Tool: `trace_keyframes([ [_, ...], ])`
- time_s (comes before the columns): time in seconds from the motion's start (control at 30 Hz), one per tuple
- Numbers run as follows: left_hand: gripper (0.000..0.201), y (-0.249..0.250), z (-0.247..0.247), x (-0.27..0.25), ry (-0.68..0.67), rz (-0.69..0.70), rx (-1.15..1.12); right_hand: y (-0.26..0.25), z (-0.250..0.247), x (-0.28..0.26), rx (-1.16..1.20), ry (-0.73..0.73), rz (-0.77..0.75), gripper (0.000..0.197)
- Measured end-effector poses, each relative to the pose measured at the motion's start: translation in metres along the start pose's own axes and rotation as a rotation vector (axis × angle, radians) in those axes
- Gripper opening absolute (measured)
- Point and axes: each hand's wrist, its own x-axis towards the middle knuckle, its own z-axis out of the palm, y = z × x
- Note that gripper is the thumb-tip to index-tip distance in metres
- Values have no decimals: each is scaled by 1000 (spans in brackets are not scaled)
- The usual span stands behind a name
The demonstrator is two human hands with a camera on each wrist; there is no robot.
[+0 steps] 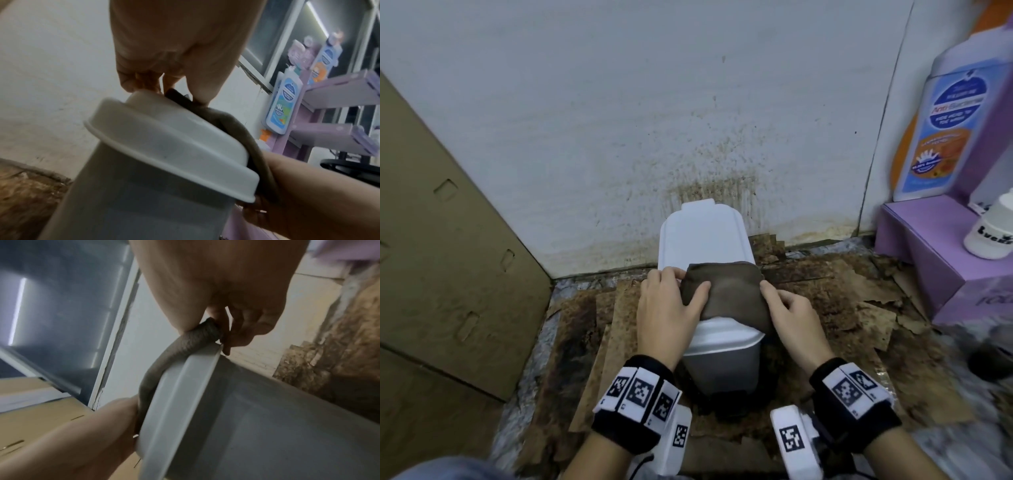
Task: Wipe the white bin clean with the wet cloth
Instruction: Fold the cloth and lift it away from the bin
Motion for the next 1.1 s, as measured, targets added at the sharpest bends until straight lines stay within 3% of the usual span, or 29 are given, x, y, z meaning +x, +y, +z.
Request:
trace_keyframes([
  [0.17,20,2,2,0,-4,28,-48,-4,-2,-7,-112,85,-124,41],
  [0.33,17,11,3,-2,28,103,-111,-5,1,-13,-348,307,-328,30],
  [0.47,16,13,6,0,38,106,-203,-7,-7,-12,-237,138,-249,32],
  [0.6,15,25,5,5,24,60,-357,-32,-32,-14,-240,114,-331,33],
  [0.73,15,68,4,21,3,92,-459,-78,-89,-15,-366,182,-434,37],
  [0.9,20,158,10,41,-53,294,-498,-125,-189,-20,-599,261,-522,36],
  [1.1,30,251,52,44,-180,451,-528,-128,-298,-42,-463,252,-418,39],
])
